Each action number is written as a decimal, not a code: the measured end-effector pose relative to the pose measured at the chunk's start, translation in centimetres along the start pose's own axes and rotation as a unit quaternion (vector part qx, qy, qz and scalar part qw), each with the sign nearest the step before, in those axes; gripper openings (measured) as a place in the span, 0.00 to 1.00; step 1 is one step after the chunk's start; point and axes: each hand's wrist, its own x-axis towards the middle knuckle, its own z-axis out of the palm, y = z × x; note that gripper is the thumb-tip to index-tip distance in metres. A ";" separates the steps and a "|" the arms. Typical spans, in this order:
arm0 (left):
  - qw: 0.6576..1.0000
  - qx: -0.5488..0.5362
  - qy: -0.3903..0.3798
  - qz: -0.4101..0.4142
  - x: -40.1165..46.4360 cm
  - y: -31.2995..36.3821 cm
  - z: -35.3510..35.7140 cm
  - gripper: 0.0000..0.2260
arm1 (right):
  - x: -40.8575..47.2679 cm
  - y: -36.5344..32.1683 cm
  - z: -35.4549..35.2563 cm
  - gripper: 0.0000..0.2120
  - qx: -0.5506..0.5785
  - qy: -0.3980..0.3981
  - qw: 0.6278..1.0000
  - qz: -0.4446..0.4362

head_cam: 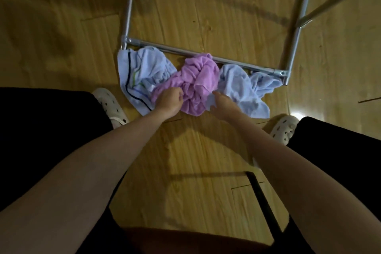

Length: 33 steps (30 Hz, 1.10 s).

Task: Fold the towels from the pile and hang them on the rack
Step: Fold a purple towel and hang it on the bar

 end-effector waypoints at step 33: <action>0.970 -0.223 0.070 0.074 0.0 6.3 -0.3 0.04 | 1.4 1.2 -2.3 0.12 0.026 0.158 0.978 -0.134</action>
